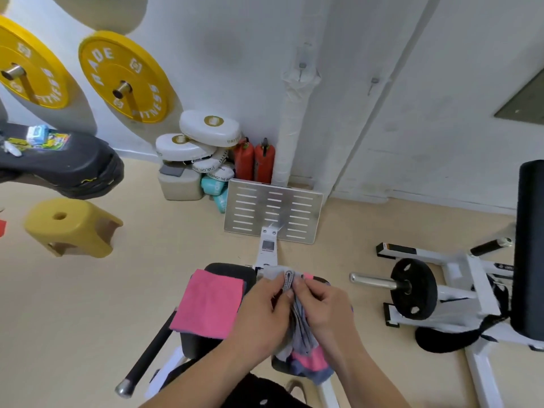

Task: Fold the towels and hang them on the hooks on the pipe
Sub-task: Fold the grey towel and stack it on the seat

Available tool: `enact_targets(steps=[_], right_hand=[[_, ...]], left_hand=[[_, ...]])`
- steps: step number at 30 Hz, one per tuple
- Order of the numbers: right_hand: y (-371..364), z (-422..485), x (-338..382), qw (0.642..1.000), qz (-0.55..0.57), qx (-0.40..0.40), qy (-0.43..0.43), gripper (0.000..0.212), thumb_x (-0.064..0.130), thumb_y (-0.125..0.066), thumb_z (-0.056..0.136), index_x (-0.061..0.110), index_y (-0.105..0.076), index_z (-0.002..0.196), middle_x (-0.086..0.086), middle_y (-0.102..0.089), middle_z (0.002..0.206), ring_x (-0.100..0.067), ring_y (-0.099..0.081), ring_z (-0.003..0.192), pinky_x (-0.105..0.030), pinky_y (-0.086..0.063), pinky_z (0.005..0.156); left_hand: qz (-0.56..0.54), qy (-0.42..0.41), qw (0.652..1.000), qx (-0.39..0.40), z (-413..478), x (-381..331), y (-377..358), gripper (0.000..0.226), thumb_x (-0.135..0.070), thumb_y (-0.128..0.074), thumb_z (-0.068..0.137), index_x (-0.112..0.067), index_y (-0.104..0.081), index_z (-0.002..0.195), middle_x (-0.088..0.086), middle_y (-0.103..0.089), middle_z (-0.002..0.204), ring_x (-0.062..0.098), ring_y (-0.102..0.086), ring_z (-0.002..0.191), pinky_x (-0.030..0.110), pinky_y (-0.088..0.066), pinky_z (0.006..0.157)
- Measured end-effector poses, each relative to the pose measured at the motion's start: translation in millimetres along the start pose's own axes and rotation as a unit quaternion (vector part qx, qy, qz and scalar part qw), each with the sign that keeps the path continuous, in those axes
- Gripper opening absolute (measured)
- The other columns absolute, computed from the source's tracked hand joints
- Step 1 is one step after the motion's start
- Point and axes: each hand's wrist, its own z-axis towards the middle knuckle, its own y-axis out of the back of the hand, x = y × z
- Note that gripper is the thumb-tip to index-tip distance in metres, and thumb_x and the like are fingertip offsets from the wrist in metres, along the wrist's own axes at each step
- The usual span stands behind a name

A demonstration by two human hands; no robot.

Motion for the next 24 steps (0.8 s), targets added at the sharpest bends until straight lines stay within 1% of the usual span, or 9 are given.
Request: enact_targets(steps=[4, 6, 7, 9, 12, 15, 18, 21, 24], right_hand=[[-27.2, 3.0, 11.9, 0.999, 0.007, -0.022, -0.035, 0.032, 0.021, -0.062, 0.102, -0.008, -0.07, 0.09, -0.03, -0.068, 0.083, -0.014, -0.058, 0.065, -0.02, -0.05, 0.058], [-38.5, 6.5, 13.5, 0.998, 0.011, -0.029, -0.051, 0.032, 0.024, -0.062, 0.101, -0.003, -0.072, 0.087, -0.022, -0.07, 0.075, -0.012, -0.062, 0.067, -0.016, -0.05, 0.059], [-44.8, 6.8, 15.2, 0.997, 0.03, -0.025, -0.069, 0.033, 0.028, -0.062, 0.101, 0.002, -0.075, 0.086, -0.014, -0.073, 0.072, -0.01, -0.067, 0.069, -0.018, -0.054, 0.065], [-57.1, 6.8, 15.6, 0.991, 0.09, -0.005, -0.103, 0.031, 0.038, -0.067, 0.096, 0.009, -0.077, 0.091, -0.012, -0.078, 0.085, -0.017, -0.076, 0.085, -0.037, -0.061, 0.084], [-62.2, 5.0, 12.8, 0.985, 0.118, -0.029, -0.118, 0.028, 0.039, -0.072, 0.092, 0.013, -0.077, 0.101, -0.019, -0.078, 0.103, -0.033, -0.075, 0.103, -0.055, -0.056, 0.099], [-60.9, 6.1, 9.2, 0.98, 0.13, -0.046, -0.145, 0.023, 0.032, -0.061, 0.102, 0.016, -0.077, 0.098, -0.017, -0.078, 0.105, -0.037, -0.074, 0.107, -0.061, -0.053, 0.102], [-62.8, 7.2, 10.9, 0.972, 0.158, 0.006, -0.176, 0.034, 0.035, -0.053, 0.105, 0.007, -0.07, 0.115, -0.018, -0.076, 0.114, -0.037, -0.072, 0.112, -0.059, -0.051, 0.106], [-68.4, 3.1, 16.6, 0.945, 0.212, 0.071, -0.238, 0.044, 0.04, -0.045, 0.107, 0.006, -0.065, 0.126, -0.02, -0.075, 0.12, -0.034, -0.073, 0.11, -0.05, -0.055, 0.098], [-78.5, 6.6, 0.7, 0.931, 0.2, 0.089, -0.292, 0.044, 0.043, -0.042, 0.108, 0.01, -0.068, 0.124, -0.015, -0.078, 0.114, -0.026, -0.078, 0.099, -0.034, -0.061, 0.075]], left_hand=[[-0.003, -0.011, 1.0, 0.019, 6.6, 6.4, 33.7, 0.02, -0.013, -0.05, 0.104, -0.024, -0.066, 0.097, -0.011, -0.058, 0.084, -0.008, -0.056, 0.084, 0.005, -0.039, 0.07], [0.008, -0.035, 0.999, 0.033, 9.1, 11.1, 42.7, 0.018, -0.016, -0.05, 0.104, -0.027, -0.062, 0.098, -0.008, -0.059, 0.085, -0.001, -0.057, 0.084, 0.01, -0.041, 0.069], [0.019, -0.039, 0.998, 0.043, 9.0, 13.2, 45.8, 0.014, -0.02, -0.05, 0.103, -0.029, -0.061, 0.101, -0.006, -0.059, 0.087, 0.004, -0.057, 0.082, 0.014, -0.042, 0.068], [0.008, -0.02, 0.995, 0.094, 7.2, 15.5, 53.6, 0.017, -0.022, -0.051, 0.099, -0.031, -0.059, 0.111, -0.007, -0.06, 0.091, 0.007, -0.061, 0.079, 0.026, -0.051, 0.07], [-0.089, 0.007, 0.985, 0.147, 6.6, 16.7, 66.2, 0.042, -0.005, -0.05, 0.095, -0.032, -0.064, 0.124, -0.011, -0.071, 0.1, 0.002, -0.068, 0.085, 0.023, -0.057, 0.079], [-0.183, 0.099, 0.977, 0.056, 9.7, 23.5, 88.1, 0.039, -0.001, -0.056, 0.097, -0.024, -0.065, 0.128, -0.004, -0.074, 0.115, 0.001, -0.07, 0.09, 0.023, -0.059, 0.085], [-0.117, 0.122, 0.985, -0.016, 13.4, 56.0, 109.3, 0.055, -0.019, -0.078, 0.087, -0.032, -0.054, 0.135, -0.013, -0.066, 0.125, -0.004, -0.063, 0.103, 0.01, -0.051, 0.084], [-0.229, 0.208, 0.945, 0.105, 5.2, 82.6, 125.2, 0.064, -0.033, -0.089, 0.077, -0.028, -0.06, 0.135, -0.007, -0.072, 0.126, 0.014, -0.07, 0.116, 0.038, -0.057, 0.099], [-0.321, 0.264, 0.892, 0.18, -6.2, 96.5, 131.6, 0.042, -0.027, -0.083, 0.085, -0.012, -0.072, 0.123, 0.009, -0.078, 0.116, 0.026, -0.075, 0.107, 0.034, -0.062, 0.082]])
